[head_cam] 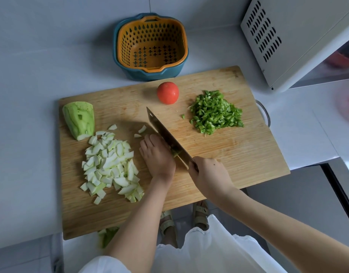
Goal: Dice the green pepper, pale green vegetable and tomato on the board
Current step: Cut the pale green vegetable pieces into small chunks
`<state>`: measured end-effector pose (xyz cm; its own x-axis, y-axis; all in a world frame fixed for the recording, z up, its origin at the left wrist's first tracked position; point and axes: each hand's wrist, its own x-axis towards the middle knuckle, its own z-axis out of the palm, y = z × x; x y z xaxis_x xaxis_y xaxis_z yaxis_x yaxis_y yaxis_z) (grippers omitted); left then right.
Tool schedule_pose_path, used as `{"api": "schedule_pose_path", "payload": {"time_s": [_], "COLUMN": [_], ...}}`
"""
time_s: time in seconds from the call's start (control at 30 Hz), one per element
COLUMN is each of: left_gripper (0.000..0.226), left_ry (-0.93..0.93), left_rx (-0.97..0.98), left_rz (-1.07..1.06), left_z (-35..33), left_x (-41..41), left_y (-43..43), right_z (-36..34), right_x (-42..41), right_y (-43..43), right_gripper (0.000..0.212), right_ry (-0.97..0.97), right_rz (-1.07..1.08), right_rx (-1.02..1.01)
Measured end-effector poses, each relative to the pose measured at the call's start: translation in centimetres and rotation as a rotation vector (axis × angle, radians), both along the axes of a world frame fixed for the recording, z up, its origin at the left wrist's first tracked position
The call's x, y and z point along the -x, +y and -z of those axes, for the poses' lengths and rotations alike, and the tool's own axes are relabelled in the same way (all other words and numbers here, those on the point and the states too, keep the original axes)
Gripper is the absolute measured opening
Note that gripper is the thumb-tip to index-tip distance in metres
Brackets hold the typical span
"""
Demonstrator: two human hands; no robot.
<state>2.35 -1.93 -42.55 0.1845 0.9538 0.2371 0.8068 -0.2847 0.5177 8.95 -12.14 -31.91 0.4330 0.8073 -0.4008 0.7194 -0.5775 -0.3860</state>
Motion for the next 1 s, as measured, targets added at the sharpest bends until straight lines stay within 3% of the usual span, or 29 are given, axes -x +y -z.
{"api": "schedule_pose_path", "payload": {"time_s": [0.33,0.67,0.83,1.0], "left_gripper": [0.019,0.006,0.009,0.018], "left_ry": [-0.021,-0.012,-0.158,-0.261], "left_rx": [0.017,0.020,-0.041,-0.081], "left_rz": [0.024,-0.007,0.021,0.061], "left_z": [0.0,0.3,0.1,0.1], "left_x": [-0.1,-0.1,0.2,1.5], "left_y": [0.2,0.1,0.2,0.4], "right_z": [-2.3,-0.8,-0.5,-2.2], "right_x": [0.0,0.0,0.0,-0.4], "right_y": [-1.7,0.4,0.3,-1.1], "right_gripper": [0.039,0.037,0.029,0.041], "right_ry": [-0.046,0.009,0.015,-0.015], "right_rz": [-0.060,-0.015,0.006,-0.038], "right_rx": [0.038,0.049,-0.029,-0.023]}}
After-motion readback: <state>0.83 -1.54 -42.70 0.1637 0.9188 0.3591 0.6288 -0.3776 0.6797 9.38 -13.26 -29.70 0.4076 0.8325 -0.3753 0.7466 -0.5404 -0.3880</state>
